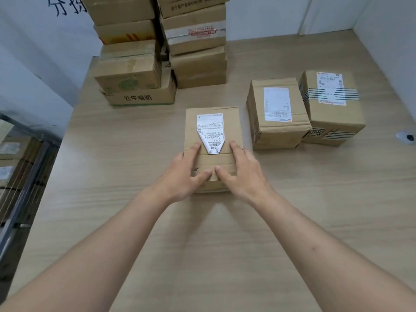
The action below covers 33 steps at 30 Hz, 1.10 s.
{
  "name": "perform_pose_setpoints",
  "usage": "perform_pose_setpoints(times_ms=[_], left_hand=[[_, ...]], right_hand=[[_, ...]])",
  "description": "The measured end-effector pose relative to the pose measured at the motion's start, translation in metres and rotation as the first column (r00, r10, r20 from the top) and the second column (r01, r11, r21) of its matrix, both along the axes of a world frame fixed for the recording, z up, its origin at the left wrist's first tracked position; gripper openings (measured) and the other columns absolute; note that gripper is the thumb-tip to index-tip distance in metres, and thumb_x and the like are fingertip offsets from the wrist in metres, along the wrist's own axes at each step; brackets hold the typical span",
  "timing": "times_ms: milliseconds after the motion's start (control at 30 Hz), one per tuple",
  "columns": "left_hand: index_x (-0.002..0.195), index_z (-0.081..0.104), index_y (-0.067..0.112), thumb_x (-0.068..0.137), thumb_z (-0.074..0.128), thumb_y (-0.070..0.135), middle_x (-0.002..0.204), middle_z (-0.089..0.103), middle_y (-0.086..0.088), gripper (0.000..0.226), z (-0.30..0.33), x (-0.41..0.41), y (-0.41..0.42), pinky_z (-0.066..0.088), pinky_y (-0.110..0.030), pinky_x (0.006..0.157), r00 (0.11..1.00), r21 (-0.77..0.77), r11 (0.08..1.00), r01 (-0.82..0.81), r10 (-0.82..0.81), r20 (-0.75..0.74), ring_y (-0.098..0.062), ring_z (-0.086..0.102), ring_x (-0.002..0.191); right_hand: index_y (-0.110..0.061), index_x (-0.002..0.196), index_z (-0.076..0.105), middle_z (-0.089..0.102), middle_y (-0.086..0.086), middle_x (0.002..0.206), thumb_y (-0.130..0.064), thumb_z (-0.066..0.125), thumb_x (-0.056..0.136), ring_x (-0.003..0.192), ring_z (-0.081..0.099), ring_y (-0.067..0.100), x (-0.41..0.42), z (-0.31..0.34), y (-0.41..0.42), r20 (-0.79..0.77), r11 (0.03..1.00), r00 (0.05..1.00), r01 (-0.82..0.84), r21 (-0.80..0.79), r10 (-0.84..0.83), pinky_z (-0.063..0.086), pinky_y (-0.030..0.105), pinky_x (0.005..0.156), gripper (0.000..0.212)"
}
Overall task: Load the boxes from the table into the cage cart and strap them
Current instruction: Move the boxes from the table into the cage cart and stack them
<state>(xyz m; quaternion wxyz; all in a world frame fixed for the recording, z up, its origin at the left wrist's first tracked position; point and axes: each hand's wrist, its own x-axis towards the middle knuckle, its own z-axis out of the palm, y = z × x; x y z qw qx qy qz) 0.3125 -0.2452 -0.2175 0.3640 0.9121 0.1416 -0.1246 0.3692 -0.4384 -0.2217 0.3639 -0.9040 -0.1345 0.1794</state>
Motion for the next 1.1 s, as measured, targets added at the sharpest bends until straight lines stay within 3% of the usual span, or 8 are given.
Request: perform_pose_setpoints(times_ms=[267,567,900,1033,1100], left_hand=[[0.166,0.006,0.030,0.092,0.066,0.062,0.160,0.031,-0.007,0.100,0.063,-0.056,0.003,0.033,-0.038,0.119,0.995,0.053,0.998,0.044,-0.049,0.081,-0.024,0.034,0.147],[0.165,0.005,0.033,0.089,0.063,0.069,0.155,0.035,-0.007,0.102,0.155,-0.164,0.026,0.039,-0.046,0.115,0.978,0.123,0.989,0.083,-0.105,0.181,-0.029,0.041,0.141],[0.164,0.010,0.030,0.088,0.066,0.065,0.136,0.043,-0.006,0.101,0.242,-0.267,0.064,0.044,-0.033,0.099,0.945,0.176,0.981,0.080,-0.131,0.299,-0.025,0.050,0.122],[0.166,0.007,0.029,0.087,0.065,0.069,0.140,0.043,-0.008,0.106,0.269,-0.296,0.074,0.041,-0.029,0.096,0.942,0.208,0.978,0.030,-0.097,0.321,-0.025,0.049,0.127],[0.166,0.005,0.029,0.087,0.066,0.068,0.143,0.042,-0.009,0.107,0.279,-0.309,0.078,0.042,-0.031,0.101,0.945,0.205,0.979,-0.004,-0.063,0.320,-0.025,0.047,0.130]], right_hand=[[-0.030,0.164,0.020,0.039,0.004,0.153,-0.052,0.067,0.093,0.140,0.041,0.020,-0.049,0.072,-0.006,0.090,0.999,0.996,-0.027,0.024,0.025,0.035,0.030,0.111,0.088],[-0.030,0.163,0.022,0.046,0.007,0.144,-0.052,0.066,0.094,0.133,0.046,0.021,-0.156,0.168,0.012,0.211,0.999,0.976,-0.047,-0.016,0.049,0.033,0.024,0.094,0.086],[-0.030,0.162,0.023,0.049,0.006,0.138,-0.052,0.068,0.093,0.128,0.049,0.022,-0.257,0.246,0.048,0.348,0.996,0.936,-0.079,0.035,0.062,0.043,0.030,0.101,0.086],[-0.033,0.163,0.021,0.046,0.004,0.137,-0.053,0.069,0.093,0.116,0.047,0.014,-0.277,0.270,0.060,0.372,0.990,0.922,-0.133,0.055,0.103,0.040,0.024,0.093,0.087],[-0.035,0.162,0.022,0.046,0.003,0.136,-0.053,0.069,0.093,0.113,0.047,0.014,-0.283,0.279,0.067,0.380,0.984,0.915,-0.169,0.062,0.133,0.045,0.028,0.093,0.086]])
